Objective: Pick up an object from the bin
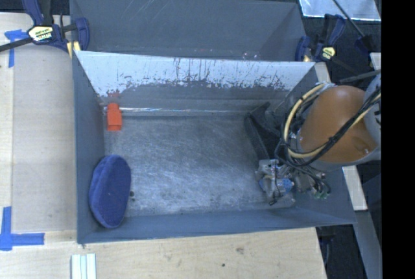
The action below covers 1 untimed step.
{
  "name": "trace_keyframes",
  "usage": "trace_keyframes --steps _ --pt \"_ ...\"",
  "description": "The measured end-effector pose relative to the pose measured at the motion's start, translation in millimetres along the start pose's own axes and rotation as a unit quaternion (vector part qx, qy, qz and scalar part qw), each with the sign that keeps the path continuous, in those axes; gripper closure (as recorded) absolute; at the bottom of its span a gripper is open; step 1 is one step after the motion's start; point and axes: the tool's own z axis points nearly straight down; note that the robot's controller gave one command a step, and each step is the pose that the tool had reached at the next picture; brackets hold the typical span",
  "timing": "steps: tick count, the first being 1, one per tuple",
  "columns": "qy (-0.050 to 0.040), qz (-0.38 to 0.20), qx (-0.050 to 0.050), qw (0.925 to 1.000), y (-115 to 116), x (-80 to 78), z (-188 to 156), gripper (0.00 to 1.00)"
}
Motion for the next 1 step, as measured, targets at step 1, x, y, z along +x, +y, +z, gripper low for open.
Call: trace_keyframes --steps 1 --pt "-0.0011 0.000 0.002 1.0000 -0.1 0.9 -27.4 1.00"
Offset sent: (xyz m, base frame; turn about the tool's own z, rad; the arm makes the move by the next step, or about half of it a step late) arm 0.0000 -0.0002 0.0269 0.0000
